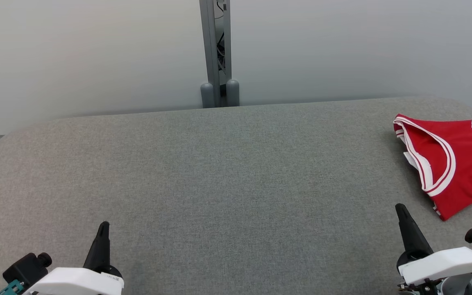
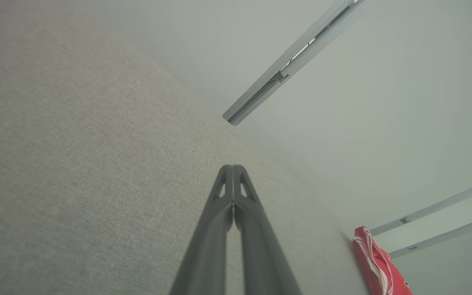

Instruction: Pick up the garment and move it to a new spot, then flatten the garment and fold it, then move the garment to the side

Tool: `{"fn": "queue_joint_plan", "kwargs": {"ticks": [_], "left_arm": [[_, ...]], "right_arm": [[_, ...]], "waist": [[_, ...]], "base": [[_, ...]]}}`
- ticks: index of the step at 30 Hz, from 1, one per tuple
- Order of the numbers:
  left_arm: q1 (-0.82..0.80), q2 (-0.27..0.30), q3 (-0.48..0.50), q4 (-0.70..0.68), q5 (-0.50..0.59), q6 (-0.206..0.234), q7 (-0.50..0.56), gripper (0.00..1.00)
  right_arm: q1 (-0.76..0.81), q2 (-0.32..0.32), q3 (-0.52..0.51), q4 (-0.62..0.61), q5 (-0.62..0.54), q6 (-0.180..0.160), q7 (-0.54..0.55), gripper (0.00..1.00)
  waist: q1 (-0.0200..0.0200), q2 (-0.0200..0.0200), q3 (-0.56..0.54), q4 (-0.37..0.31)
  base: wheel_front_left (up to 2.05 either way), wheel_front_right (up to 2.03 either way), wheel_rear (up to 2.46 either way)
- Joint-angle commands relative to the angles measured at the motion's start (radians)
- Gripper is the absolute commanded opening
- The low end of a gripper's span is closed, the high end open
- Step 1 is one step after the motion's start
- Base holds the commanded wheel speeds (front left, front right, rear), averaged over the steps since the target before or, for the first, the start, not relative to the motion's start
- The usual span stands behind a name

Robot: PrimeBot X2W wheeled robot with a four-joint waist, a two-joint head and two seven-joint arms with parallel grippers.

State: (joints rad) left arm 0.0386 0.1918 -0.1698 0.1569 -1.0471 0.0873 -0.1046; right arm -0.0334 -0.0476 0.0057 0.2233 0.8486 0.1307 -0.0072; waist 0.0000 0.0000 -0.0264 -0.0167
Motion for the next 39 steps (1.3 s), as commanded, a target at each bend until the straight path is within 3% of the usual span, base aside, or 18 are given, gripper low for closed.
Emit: {"fn": "queue_joint_plan", "kwargs": {"ticks": [1, 39], "left_arm": [[-0.03, 0.001, 0.017, -0.009, -0.022, -0.011, 0.005, 0.0], [-0.081, -0.069, 0.152, 0.025, -0.335, -0.128, 0.097, 0.0]], "right_arm": [[-0.03, -0.011, -0.007, -0.009, 0.032, 0.0, 0.007, 0.0], [-0.065, -0.017, -0.062, 0.015, 0.447, 0.0, 0.079, 0.0]], "waist": [[0.0, 0.0, 0.0, 0.0], [0.0, 0.0, 0.013, 0.008]], "base": [[0.0, 0.0, 0.0], [0.0, 0.0, 0.0]]}}
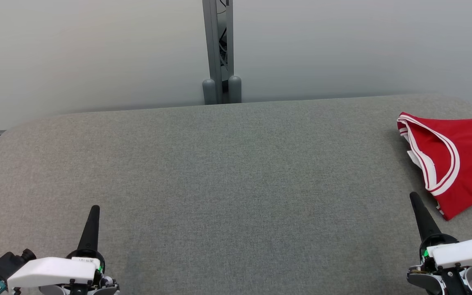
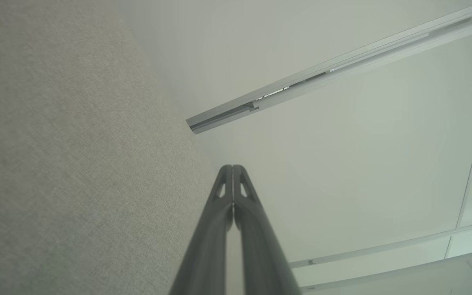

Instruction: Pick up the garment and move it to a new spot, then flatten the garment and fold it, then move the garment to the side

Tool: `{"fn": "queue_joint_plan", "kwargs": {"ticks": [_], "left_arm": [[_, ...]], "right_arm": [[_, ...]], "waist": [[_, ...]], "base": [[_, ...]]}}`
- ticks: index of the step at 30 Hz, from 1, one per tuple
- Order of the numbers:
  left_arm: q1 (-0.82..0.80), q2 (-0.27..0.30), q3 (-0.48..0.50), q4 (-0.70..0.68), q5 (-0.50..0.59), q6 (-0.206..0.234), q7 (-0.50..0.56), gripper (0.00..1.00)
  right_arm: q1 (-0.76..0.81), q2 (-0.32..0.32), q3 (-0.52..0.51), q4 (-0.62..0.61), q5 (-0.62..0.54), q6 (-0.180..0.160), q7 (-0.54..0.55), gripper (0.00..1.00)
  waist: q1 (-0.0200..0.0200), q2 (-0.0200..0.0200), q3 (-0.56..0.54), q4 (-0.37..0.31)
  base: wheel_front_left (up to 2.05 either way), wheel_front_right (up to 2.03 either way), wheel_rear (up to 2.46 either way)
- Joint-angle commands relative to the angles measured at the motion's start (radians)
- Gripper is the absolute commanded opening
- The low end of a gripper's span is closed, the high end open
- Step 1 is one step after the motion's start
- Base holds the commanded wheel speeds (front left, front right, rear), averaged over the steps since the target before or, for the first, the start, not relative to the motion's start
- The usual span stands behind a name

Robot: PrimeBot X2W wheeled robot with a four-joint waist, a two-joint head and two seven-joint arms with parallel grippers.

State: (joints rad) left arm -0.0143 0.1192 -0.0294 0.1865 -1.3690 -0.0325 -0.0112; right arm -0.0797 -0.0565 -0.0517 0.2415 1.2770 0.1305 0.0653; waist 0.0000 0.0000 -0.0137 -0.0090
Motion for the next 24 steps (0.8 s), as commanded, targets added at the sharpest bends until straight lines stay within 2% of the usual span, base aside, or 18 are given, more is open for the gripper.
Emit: {"fn": "queue_joint_plan", "kwargs": {"ticks": [1, 24], "left_arm": [[-0.029, 0.002, 0.014, -0.004, -0.02, -0.011, 0.006, 0.0], [-0.047, -0.029, 0.073, 0.01, -0.153, -0.061, 0.047, 0.0]], "right_arm": [[-0.019, -0.009, -0.006, -0.003, 0.028, 0.0, 0.008, 0.0], [-0.034, -0.01, -0.031, 0.008, 0.203, 0.0, 0.041, 0.0]], "waist": [[0.0, 0.0, 0.001, 0.0], [0.0, 0.0, 0.008, 0.005]], "base": [[0.0, 0.0, 0.0], [0.0, 0.0, 0.0]]}}
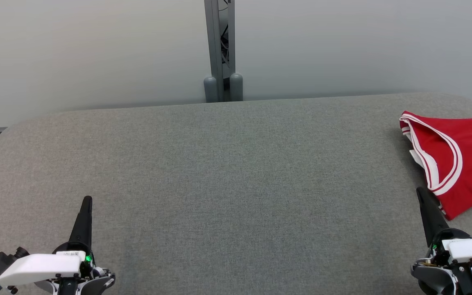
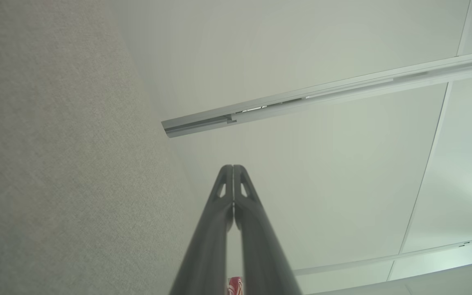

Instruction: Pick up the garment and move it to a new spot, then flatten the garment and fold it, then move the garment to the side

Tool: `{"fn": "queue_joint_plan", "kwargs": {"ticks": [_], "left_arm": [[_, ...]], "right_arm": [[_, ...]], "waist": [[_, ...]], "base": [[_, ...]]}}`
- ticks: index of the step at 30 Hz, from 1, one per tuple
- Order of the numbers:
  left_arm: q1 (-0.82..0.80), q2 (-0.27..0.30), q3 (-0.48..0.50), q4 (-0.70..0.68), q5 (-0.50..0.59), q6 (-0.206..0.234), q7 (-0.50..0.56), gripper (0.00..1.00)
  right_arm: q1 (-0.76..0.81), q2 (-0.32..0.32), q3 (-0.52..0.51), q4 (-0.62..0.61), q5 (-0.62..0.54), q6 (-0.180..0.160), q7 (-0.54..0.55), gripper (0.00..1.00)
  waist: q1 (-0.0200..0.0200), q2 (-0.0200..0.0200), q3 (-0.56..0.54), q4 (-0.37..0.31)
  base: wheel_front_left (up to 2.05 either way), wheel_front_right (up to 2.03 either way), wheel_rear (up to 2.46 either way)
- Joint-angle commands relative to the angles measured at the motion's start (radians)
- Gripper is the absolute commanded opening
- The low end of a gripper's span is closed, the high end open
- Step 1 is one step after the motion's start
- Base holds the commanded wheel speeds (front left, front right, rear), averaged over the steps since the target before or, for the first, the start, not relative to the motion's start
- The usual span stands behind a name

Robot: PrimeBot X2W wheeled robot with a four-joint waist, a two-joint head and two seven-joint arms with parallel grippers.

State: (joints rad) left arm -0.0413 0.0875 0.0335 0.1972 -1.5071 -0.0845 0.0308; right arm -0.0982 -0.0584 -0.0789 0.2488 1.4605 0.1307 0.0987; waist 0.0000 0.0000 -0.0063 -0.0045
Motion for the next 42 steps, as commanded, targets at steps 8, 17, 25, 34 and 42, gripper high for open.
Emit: {"fn": "queue_joint_plan", "kwargs": {"ticks": [8, 17, 25, 34, 42], "left_arm": [[-0.027, -0.009, 0.029, 0.003, -0.056, -0.025, 0.018, 0.0], [-0.034, -0.02, 0.049, 0.007, -0.101, -0.042, 0.033, 0.0], [-0.037, -0.025, 0.061, 0.01, -0.126, -0.051, 0.04, 0.0], [-0.037, -0.026, 0.062, 0.01, -0.124, -0.051, 0.042, 0.0], [-0.037, -0.027, 0.063, 0.01, -0.122, -0.051, 0.043, 0.0]], "right_arm": [[-0.02, -0.008, -0.013, 0.004, 0.076, 0.0, 0.017, 0.0], [-0.024, -0.008, -0.022, 0.007, 0.136, 0.0, 0.029, 0.0], [-0.028, -0.008, -0.028, 0.009, 0.167, 0.0, 0.035, 0.0], [-0.028, -0.006, -0.029, 0.009, 0.163, 0.0, 0.037, 0.0], [-0.028, -0.005, -0.03, 0.009, 0.161, 0.0, 0.038, 0.0]], "waist": [[0.0, 0.0, 0.003, 0.002], [0.0, 0.0, 0.006, 0.003], [0.0, 0.0, 0.008, 0.005], [0.0, 0.0, 0.008, 0.005], [0.0, 0.0, 0.008, 0.005]], "base": [[0.0, 0.0, 0.0], [0.0, 0.0, 0.0], [0.0, 0.0, 0.0], [0.0, 0.0, 0.0], [0.0, 0.0, 0.0]]}}
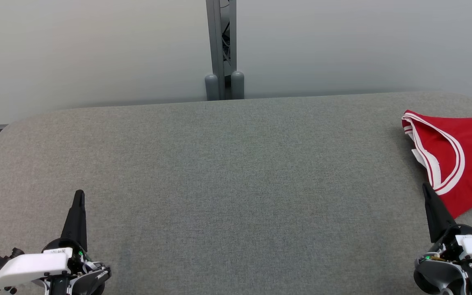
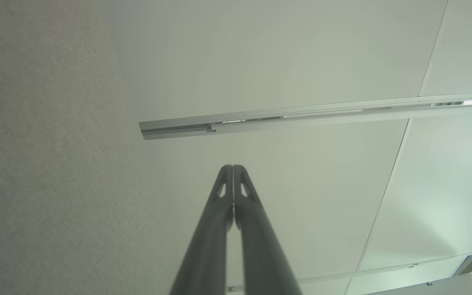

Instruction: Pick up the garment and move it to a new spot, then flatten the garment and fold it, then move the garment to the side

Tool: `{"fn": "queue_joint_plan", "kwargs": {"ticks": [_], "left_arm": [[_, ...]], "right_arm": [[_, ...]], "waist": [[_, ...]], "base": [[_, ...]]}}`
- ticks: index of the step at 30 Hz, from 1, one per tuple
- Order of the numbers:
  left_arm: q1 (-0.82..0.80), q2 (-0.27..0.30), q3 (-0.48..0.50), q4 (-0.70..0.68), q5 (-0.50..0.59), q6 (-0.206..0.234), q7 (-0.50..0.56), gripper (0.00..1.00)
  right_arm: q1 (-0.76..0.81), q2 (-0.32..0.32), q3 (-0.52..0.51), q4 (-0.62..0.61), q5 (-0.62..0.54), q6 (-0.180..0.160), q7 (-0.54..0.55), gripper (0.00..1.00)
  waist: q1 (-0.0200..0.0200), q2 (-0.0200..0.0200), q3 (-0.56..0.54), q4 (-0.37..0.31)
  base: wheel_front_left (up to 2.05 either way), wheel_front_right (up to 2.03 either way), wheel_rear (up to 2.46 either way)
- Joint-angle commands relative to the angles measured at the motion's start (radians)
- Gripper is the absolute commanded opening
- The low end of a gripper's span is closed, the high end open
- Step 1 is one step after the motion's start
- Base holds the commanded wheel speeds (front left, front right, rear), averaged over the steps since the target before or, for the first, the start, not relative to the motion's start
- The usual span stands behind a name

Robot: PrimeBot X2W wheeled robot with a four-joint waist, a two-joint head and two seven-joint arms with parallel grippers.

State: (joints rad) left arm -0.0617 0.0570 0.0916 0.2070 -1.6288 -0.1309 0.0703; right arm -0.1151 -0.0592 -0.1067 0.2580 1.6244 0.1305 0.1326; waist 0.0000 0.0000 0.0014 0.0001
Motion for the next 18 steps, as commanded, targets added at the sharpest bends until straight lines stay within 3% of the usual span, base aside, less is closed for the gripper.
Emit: {"fn": "queue_joint_plan", "kwargs": {"ticks": [1, 18], "left_arm": [[-0.017, 0.004, 0.005, 0.0, 0.0, -0.005, 0.003, 0.0], [-0.017, 0.002, 0.006, -0.001, 0.002, -0.005, 0.005, 0.0]], "right_arm": [[-0.011, -0.004, -0.002, 0.0, -0.003, 0.0, 0.004, 0.0], [-0.011, -0.002, -0.004, 0.0, -0.004, 0.0, 0.007, 0.0]], "waist": [[0.0, 0.0, 0.0, 0.0], [0.0, 0.0, 0.0, 0.0]], "base": [[0.0, 0.0, 0.0], [0.0, 0.0, 0.0]]}}
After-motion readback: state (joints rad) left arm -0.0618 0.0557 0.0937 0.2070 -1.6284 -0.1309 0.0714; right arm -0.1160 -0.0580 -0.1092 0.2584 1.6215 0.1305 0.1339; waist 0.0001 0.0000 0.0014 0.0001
